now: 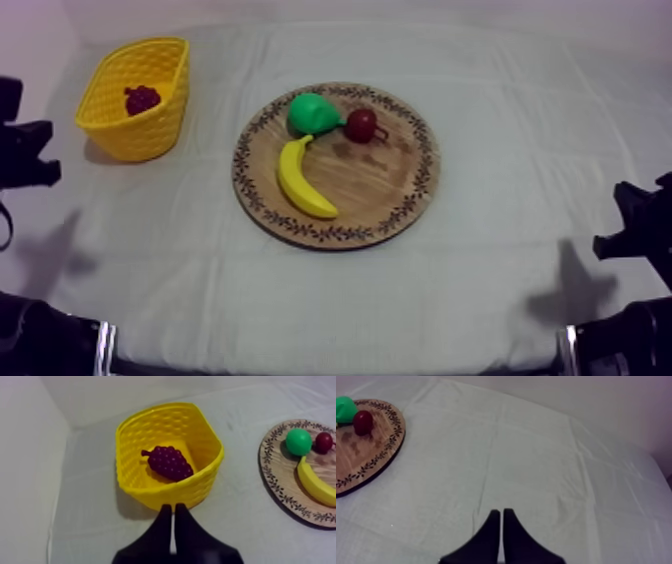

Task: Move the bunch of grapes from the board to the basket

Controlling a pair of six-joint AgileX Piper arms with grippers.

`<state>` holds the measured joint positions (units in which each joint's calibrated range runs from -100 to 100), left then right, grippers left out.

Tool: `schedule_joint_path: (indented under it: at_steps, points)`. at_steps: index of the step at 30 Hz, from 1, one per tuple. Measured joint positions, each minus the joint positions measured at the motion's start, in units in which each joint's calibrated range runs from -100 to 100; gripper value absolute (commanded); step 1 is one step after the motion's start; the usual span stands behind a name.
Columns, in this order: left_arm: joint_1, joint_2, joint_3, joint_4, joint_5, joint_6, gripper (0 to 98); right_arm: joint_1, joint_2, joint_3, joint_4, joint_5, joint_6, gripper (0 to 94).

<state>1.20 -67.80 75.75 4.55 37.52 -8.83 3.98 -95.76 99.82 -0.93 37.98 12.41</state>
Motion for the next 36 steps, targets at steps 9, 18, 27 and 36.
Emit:
schedule_joint_path:
  at_steps: [9, 18, 27, 36]
  points:
    - [-0.21, -10.99, 10.37, 0.98, -1.71, -1.49, 0.0, 0.0, 0.0, 0.0, 0.0, 0.0, 0.0, 0.3]
    - [-0.24, -18.58, 20.52, 0.92, -1.49, -0.2, 0.0, 0.0, 0.0, 0.0, 0.0, 0.0, 0.0, 0.3]
    - [0.17, -23.14, 21.4, -2.01, 0.29, 5.15, 0.0, 0.0, 0.0, 0.0, 0.0, 0.0, 0.0, 0.3]
    - [1.25, -29.11, 23.14, -6.32, -1.87, 16.53, 0.0, 0.0, 0.0, 0.0, 0.0, 0.0, 0.0, 0.3]
